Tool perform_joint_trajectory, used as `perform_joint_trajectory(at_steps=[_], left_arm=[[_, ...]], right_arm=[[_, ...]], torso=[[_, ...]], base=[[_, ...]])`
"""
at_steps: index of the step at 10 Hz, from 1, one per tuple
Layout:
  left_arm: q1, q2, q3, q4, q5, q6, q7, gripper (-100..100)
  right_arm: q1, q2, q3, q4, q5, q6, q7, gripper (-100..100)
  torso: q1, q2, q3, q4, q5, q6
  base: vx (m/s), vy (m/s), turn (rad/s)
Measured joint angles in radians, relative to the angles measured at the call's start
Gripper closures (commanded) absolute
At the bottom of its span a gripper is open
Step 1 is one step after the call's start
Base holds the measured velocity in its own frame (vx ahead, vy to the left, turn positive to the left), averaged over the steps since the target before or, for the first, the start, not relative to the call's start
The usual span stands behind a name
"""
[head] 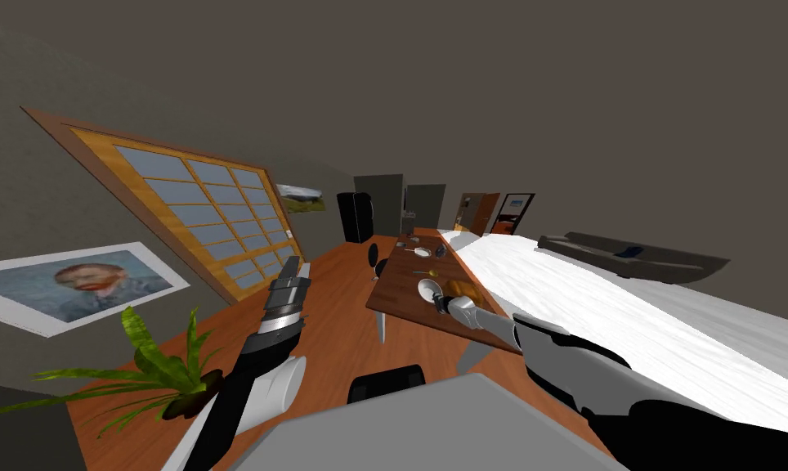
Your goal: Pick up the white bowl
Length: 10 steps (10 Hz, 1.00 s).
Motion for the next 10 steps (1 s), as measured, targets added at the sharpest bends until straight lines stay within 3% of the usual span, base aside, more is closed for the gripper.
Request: perform_joint_trajectory(at_steps=[1, 2, 4, 5, 7, 8, 10], left_arm=[[0.0, 0.0, 0.0, 0.0, 0.0, 0.0, 0.0, 0], [0.0, 0.0, 0.0, 0.0, 0.0, 0.0, 0.0, 0], [0.0, 0.0, 0.0, 0.0, 0.0, 0.0, 0.0, 0], [0.0, 0.0, 0.0, 0.0, 0.0, 0.0, 0.0, 0], [0.0, 0.0, 0.0, 0.0, 0.0, 0.0, 0.0, 0], [0.0, 0.0, 0.0, 0.0, 0.0, 0.0, 0.0, 0], [0.0, 0.0, 0.0, 0.0, 0.0, 0.0, 0.0, 0]], right_arm=[[0.003, 0.0, -0.016, -0.003, 0.002, -0.007, 0.036, 100], [-0.007, 0.021, -0.026, -0.001, -0.042, -0.025, 0.092, 100], [0.016, 0.031, -0.079, -0.025, -0.009, -0.058, 0.159, 100], [0.008, 0.053, -0.095, -0.018, -0.057, -0.074, 0.219, 100], [0.027, 0.064, -0.152, -0.046, -0.016, -0.108, 0.272, 100], [0.039, 0.078, -0.189, -0.08, 0.015, -0.138, 0.274, 100], [0.043, 0.094, -0.232, -0.076, -0.013, -0.159, 0.321, 100]], torso=[[0.0, 0.001, 0.001, 0.0, 0.0, -0.002], [0.0, 0.0, 0.0, 0.0, 0.0, 0.001], [0.0, 0.001, 0.001, 0.001, 0.0, -0.002], [0.001, 0.0, 0.0, 0.0, 0.0, 0.0], [0.0, 0.001, 0.001, 0.001, 0.0, -0.002], [0.001, 0.001, 0.001, 0.0, 0.0, 0.0], [0.001, 0.002, 0.001, 0.001, 0.0, -0.002]], base=[[0.071, 0.01, -0.368], [0.07, 0.031, -0.218], [0.045, 0.02, -0.155], [0.066, 0.031, -0.272], [0.041, 0.02, -0.163], [0.061, 0.037, -0.249], [0.014, 0.011, 0.009]])
